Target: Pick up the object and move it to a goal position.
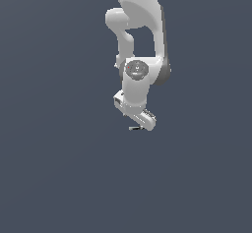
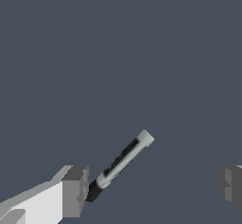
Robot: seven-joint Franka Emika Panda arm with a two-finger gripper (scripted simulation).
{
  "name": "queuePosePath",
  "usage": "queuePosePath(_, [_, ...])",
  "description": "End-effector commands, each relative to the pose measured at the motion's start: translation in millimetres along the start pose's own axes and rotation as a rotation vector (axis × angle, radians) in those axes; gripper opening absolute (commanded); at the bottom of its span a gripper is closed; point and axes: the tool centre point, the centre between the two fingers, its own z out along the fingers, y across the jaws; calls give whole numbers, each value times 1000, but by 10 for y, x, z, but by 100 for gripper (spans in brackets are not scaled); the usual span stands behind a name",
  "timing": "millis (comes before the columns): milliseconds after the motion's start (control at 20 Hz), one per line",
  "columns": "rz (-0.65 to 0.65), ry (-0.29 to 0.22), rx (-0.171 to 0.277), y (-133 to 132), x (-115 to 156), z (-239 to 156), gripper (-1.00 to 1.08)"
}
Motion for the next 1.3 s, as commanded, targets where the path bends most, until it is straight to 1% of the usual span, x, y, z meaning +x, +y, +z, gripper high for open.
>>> queuePosePath(0, [65, 1, 1, -25, -33, 39, 100])
queuePosePath(950, [543, 11, 11, -181, -276, 316, 100])
queuePosePath(1250, [666, 15, 14, -213, -336, 382, 100])
